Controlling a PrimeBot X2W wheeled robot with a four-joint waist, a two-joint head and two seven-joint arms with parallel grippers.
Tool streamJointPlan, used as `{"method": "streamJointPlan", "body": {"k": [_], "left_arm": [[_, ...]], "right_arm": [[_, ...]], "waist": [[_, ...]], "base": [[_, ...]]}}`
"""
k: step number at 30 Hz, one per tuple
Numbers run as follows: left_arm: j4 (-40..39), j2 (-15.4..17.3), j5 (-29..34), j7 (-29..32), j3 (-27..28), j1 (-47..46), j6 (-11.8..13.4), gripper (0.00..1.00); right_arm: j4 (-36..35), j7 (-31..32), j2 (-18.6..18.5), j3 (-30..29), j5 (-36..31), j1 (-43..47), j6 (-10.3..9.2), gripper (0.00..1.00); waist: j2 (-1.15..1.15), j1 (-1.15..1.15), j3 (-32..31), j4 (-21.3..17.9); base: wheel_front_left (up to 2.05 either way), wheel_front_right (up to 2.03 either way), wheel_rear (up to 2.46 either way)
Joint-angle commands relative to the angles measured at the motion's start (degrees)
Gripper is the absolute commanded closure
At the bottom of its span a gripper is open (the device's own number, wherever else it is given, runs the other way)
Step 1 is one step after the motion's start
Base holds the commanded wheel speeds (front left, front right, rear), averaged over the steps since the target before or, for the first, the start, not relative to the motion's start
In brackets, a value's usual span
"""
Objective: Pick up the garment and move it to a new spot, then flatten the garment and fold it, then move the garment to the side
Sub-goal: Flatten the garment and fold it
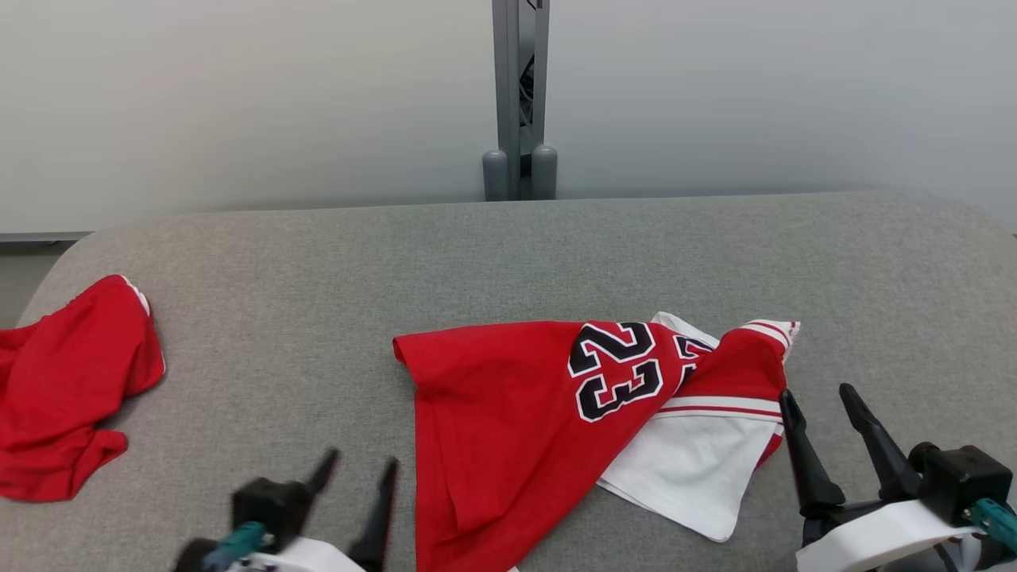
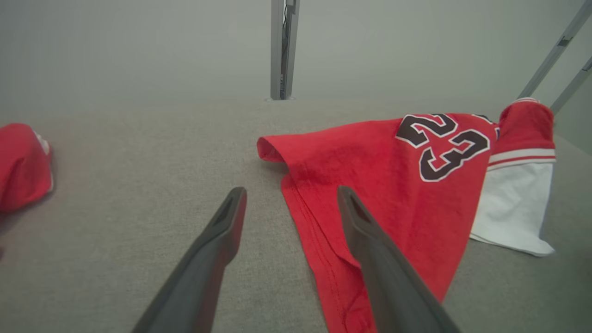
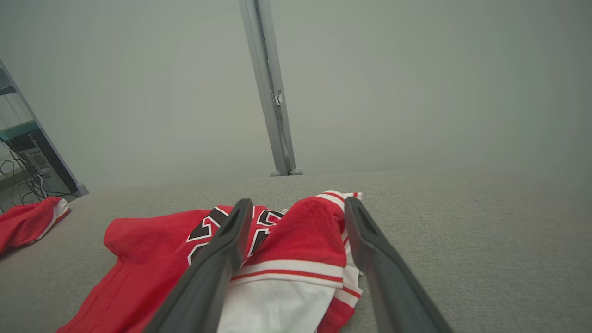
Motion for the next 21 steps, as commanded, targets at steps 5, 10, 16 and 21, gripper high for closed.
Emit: {"method": "streamJointPlan", "body": {"k": [5, 10, 16, 21], "left_arm": [[3.86, -2.55, -3.92, 9.12, -5.69, 1.81, -2.90, 0.00], [6.24, -3.32, -6.26, 13.62, -6.76, 3.39, -2.14, 0.00], [7.27, -3.40, -7.48, 15.09, -6.63, 3.30, -2.49, 0.05], [7.76, -3.35, -7.98, 14.18, -6.04, 2.16, -2.94, 1.00]], "right_arm": [[0.66, 0.16, -0.22, 1.45, 0.78, 0.28, 0.01, 0.00], [1.31, -0.18, -0.22, 2.04, 1.17, 0.14, 0.01, 0.00], [2.17, -0.04, -0.22, 1.99, 1.77, -0.12, 0.01, 0.00], [4.62, 1.30, -0.21, 2.91, 2.59, 0.96, 0.01, 0.00]], "waist": [[0.00, 0.00, 1.47, -1.37], [0.00, 0.00, 3.03, -2.09], [0.00, 0.00, 4.21, -2.20], [0.00, 0.00, 5.00, -1.88]], "base": [[0.00, 0.00, 0.00], [0.00, 0.00, 0.00], [0.00, 0.00, 0.00], [0.00, 0.00, 0.00]]}}
